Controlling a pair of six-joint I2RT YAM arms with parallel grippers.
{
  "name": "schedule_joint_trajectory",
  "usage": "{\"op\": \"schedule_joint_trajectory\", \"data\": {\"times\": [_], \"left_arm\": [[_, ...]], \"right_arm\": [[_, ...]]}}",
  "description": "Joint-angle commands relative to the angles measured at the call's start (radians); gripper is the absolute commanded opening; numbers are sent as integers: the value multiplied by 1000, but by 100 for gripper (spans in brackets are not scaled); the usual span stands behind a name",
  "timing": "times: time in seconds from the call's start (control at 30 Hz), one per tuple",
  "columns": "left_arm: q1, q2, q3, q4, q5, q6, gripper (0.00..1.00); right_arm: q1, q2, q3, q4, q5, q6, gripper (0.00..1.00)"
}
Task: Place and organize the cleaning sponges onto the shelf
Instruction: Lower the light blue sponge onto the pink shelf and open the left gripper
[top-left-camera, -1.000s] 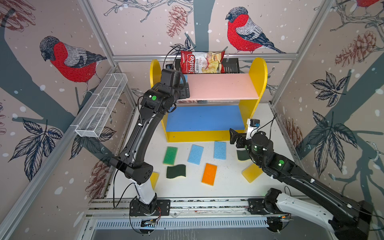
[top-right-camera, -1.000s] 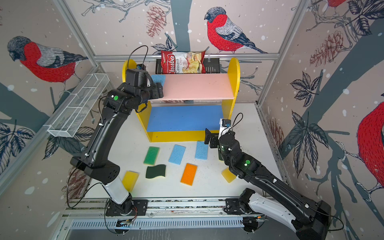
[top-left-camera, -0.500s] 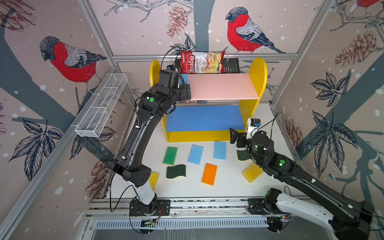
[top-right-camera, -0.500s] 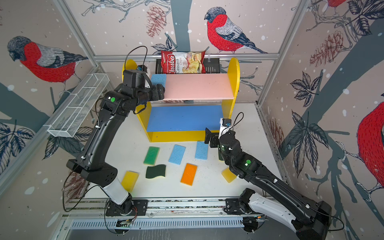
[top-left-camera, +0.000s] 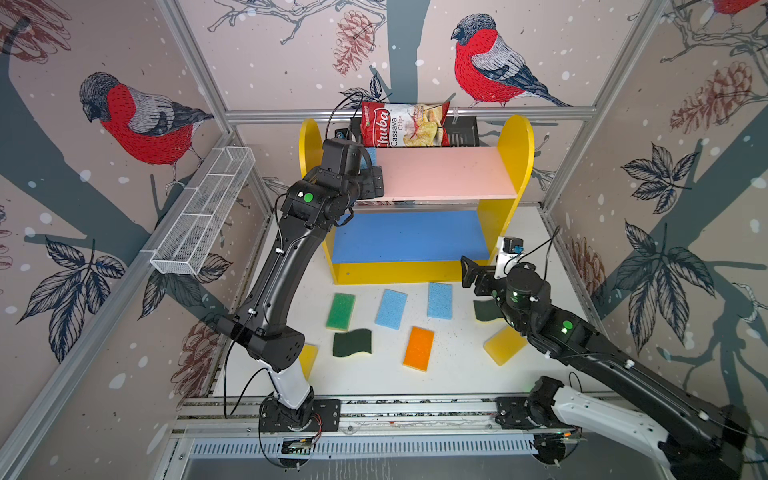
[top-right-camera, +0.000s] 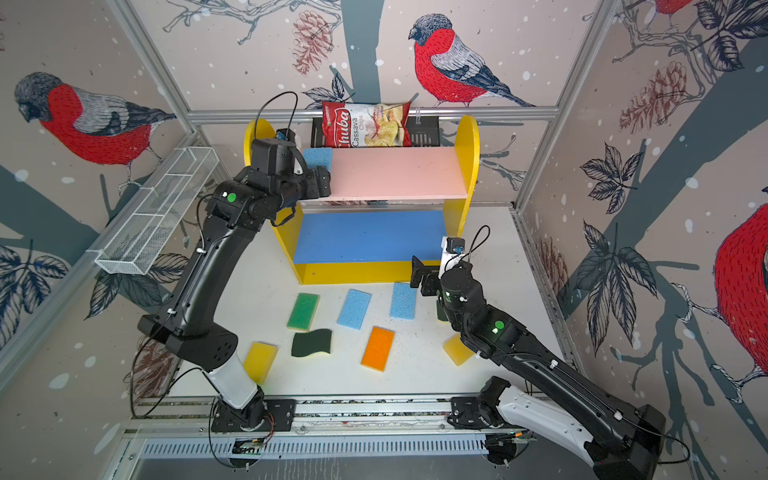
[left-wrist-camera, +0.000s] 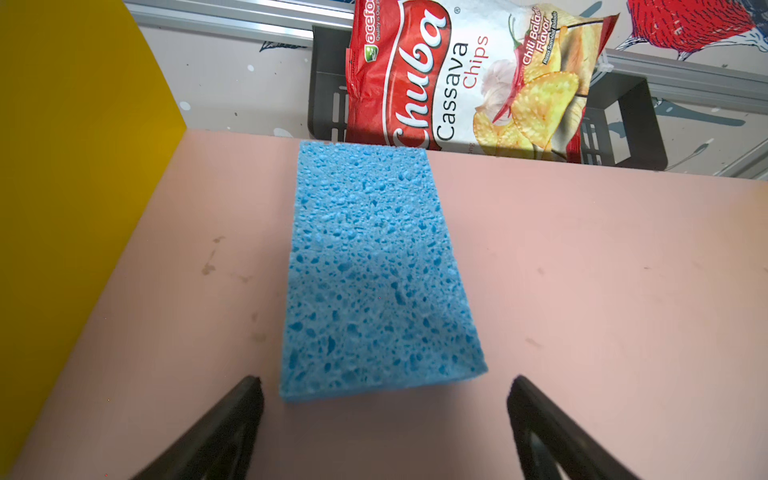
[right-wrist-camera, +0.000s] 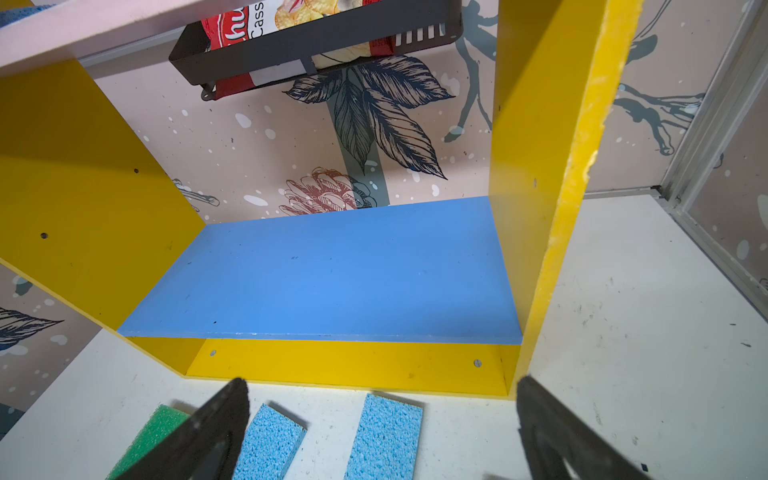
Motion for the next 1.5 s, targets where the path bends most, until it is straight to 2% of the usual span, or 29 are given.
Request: {"op": "schedule_joint_trajectory", "data": {"times": [0.0,0.07,0.3,0.63,0.77,0.97,1.33,1.47], "left_arm": [[-5,23,-5,-148,-40,-19,94],[-7,33,-4,-146,-29,-15,97],[-44,58,5,-119,-14,-1,97],[-66,149,103,-237,-160,-62,98],[-66,157,104,-242,-179,-71,93],[-66,129,69,-205,-128,-46,78],[-65,42,-31,-191,-152,-68,77],[-65,34,-41,-181,-118,-51,78]], "right_arm": [[1,-7,-2,-4,23,13,100],[1,-10,-3,-5,22,12,100],[2,-23,-14,-3,34,9,100],[0,-27,-26,-2,39,0,99],[-3,-30,-29,-1,40,-5,99],[-6,-37,-34,0,40,-7,100],[-10,-42,-35,5,24,1,100],[-9,-41,-32,6,20,6,99]]}}
